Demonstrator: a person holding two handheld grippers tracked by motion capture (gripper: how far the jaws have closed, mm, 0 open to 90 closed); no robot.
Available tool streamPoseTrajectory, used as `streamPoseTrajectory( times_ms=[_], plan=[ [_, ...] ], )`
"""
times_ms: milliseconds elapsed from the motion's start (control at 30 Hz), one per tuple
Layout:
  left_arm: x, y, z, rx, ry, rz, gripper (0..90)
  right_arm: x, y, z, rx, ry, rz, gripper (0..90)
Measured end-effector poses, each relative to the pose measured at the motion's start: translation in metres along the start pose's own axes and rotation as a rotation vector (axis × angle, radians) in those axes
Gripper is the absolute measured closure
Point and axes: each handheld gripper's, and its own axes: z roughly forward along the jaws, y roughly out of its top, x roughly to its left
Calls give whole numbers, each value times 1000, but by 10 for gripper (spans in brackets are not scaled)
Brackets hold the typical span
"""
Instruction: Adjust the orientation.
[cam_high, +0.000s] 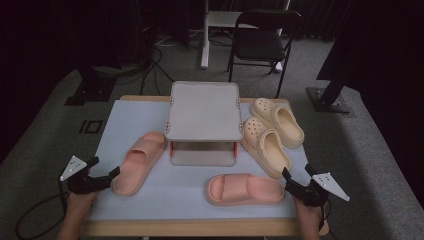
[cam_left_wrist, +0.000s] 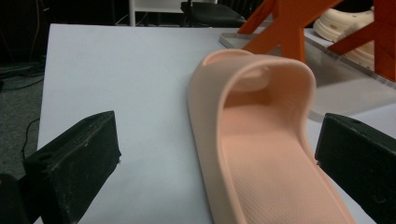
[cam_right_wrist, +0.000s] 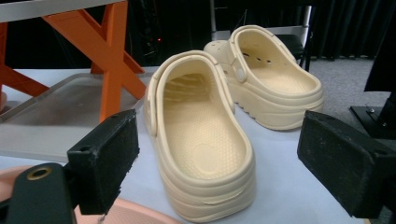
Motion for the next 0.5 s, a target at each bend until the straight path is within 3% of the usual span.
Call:
streamPoseTrajectory(
  times_ms=[167, 333, 500],
  plan=[
    [0, 6, 11, 10, 4, 6, 0, 1, -1, 0, 5, 3, 7, 121],
    [-3, 14, 28, 34, 4, 42, 0, 0, -2, 1, 14, 10, 10, 127],
    [-2, 16, 39, 44, 1, 42, 9, 0, -2, 1, 20, 22, 8, 127]
  ],
)
